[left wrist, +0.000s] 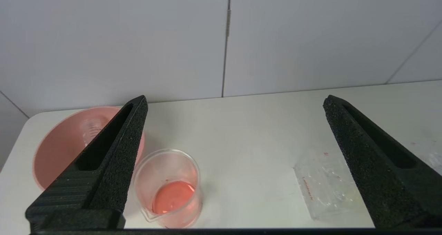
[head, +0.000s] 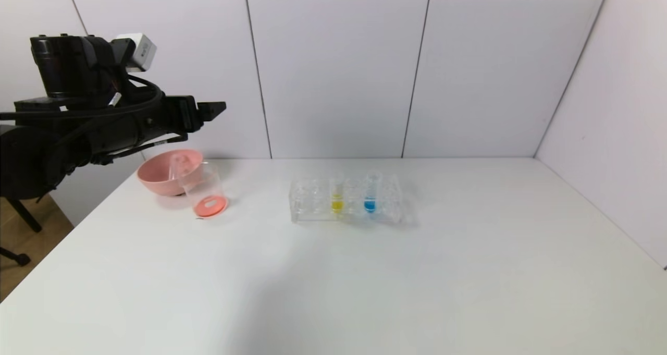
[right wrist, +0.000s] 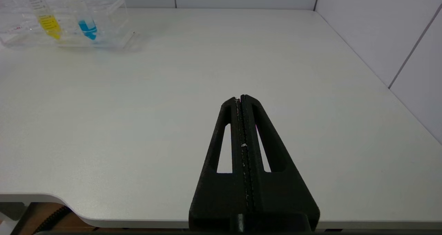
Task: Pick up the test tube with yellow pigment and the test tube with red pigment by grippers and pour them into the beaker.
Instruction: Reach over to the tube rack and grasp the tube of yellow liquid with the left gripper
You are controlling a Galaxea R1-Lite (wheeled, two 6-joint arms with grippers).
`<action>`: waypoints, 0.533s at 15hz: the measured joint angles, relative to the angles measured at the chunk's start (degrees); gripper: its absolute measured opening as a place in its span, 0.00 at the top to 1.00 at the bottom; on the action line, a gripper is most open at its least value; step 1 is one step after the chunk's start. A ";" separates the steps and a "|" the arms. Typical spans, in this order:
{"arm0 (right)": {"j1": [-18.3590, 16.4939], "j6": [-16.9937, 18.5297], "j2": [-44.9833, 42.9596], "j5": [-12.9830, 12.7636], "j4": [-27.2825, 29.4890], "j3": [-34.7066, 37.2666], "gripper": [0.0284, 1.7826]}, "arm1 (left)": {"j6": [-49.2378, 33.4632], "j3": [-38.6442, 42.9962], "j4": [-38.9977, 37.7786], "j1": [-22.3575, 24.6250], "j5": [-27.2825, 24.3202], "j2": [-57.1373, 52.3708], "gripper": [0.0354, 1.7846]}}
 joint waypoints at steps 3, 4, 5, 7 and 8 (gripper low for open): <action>0.00 0.00 -0.01 0.00 0.00 0.00 0.95 | -0.04 4.35 -1.29 -5.07 0.67 -3.69 0.00; 0.00 0.00 0.00 0.00 0.00 0.00 0.95 | 0.02 5.51 -1.66 -6.97 1.46 -4.64 0.00; 0.00 0.00 -0.01 0.02 0.00 0.00 0.95 | 0.10 6.38 -1.90 -8.87 2.56 -5.38 0.00; 0.00 0.00 0.00 0.02 0.00 0.00 0.95 | 0.13 7.83 -2.18 -13.37 5.32 -6.38 0.00; 0.00 0.00 0.00 0.02 0.00 0.00 0.95 | 0.10 8.46 -2.18 -15.63 6.75 -6.60 0.00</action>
